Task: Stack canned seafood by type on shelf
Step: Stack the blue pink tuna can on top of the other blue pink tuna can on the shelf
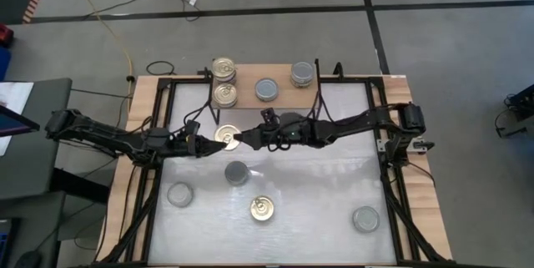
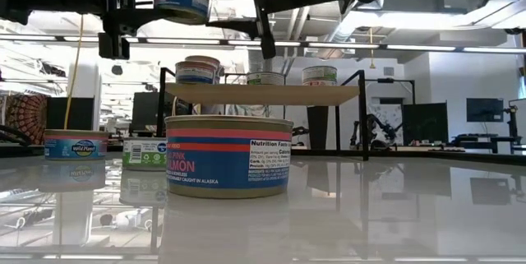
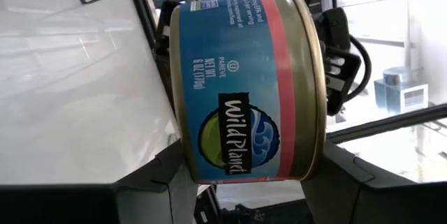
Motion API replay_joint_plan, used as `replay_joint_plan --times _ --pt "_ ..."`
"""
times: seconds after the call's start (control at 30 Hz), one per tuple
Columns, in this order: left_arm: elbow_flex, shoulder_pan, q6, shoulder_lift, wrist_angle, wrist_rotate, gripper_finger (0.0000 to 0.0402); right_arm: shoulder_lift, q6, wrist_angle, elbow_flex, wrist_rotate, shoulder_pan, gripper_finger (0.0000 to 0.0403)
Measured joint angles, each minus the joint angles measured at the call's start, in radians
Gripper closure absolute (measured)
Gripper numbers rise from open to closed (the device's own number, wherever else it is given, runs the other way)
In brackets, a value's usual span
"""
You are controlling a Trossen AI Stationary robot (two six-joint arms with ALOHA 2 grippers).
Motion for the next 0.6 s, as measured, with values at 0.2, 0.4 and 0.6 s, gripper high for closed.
replay_joint_plan --times 0.2,0.4,0.6 --pt "0.0 0.001 -0.012 0.001 -0.02 -0.006 0.0204 0.0 -0.009 0.004 0.0 0.011 0.0 0.0242" --pt "0.0 0.001 -0.044 0.001 -0.052 0.004 0.0201 0.0 -0.029 0.008 0.0 0.011 0.002 0.0332" --pt "0.0 0.001 -0.046 0.0 -0.051 0.005 0.0201 -0.002 0.004 0.01 0.0 0.011 0.001 0.0353"
